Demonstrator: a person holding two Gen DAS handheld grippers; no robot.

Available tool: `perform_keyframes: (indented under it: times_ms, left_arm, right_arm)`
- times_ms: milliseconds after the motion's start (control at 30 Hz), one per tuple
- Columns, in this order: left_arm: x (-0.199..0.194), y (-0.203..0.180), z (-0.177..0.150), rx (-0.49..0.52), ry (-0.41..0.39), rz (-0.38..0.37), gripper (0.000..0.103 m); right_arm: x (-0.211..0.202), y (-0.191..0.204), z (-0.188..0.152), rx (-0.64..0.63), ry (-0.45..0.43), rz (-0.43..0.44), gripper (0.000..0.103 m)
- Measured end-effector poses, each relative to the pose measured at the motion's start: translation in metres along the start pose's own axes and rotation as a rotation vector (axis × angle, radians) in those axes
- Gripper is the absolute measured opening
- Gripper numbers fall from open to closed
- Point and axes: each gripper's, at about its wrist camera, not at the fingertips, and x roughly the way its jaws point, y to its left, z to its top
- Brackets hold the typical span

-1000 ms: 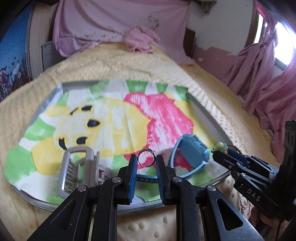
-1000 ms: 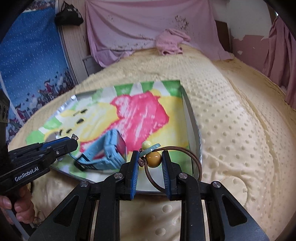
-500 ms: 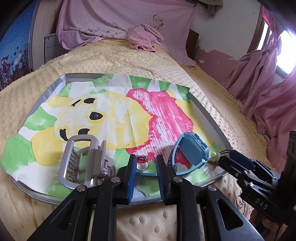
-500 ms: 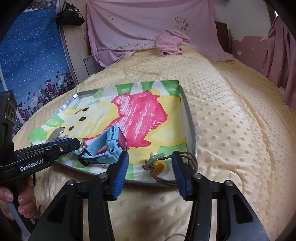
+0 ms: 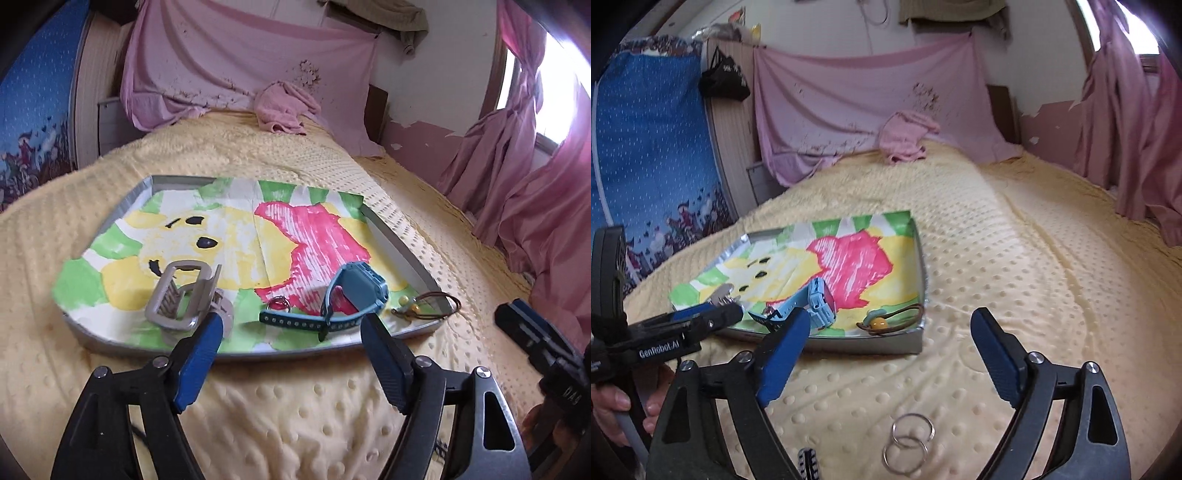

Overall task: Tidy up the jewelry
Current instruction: 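Carry the ring and pendant into the tray and open both tools, then withdraw both tools and reach toward the red string and striped clip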

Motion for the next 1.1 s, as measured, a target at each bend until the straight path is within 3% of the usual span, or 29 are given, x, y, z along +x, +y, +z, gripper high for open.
perform_keyframes:
  times_ms: [67, 133, 533, 833, 1100]
  left_arm:
    - [-0.010, -0.001, -0.003, 0.007, -0.026, 0.003, 0.083]
    - [-0.023, -0.001, -0.007, 0.006, -0.059, 0.012, 0.090]
    - [-0.085, -0.008, -0.035, 0.014, -0.186, 0.065, 0.098]
    - [-0.115, -0.012, -0.058, 0.066, -0.199, 0.095, 0.099]
    - [-0.139, 0.003, -0.079, 0.054, -0.178, 0.132, 0.099]
  right_arm:
    - [-0.014, -0.004, -0.002, 0.011, -0.033, -0.001, 0.097]
    - [-0.023, -0.005, -0.004, 0.013, -0.054, -0.002, 0.098]
    - [-0.074, -0.001, -0.036, 0.002, -0.078, 0.009, 0.101]
    - [-0.105, 0.004, -0.060, 0.004, -0.069, 0.010, 0.101]
    - [-0.121, 0.014, -0.076, -0.008, -0.051, 0.014, 0.101]
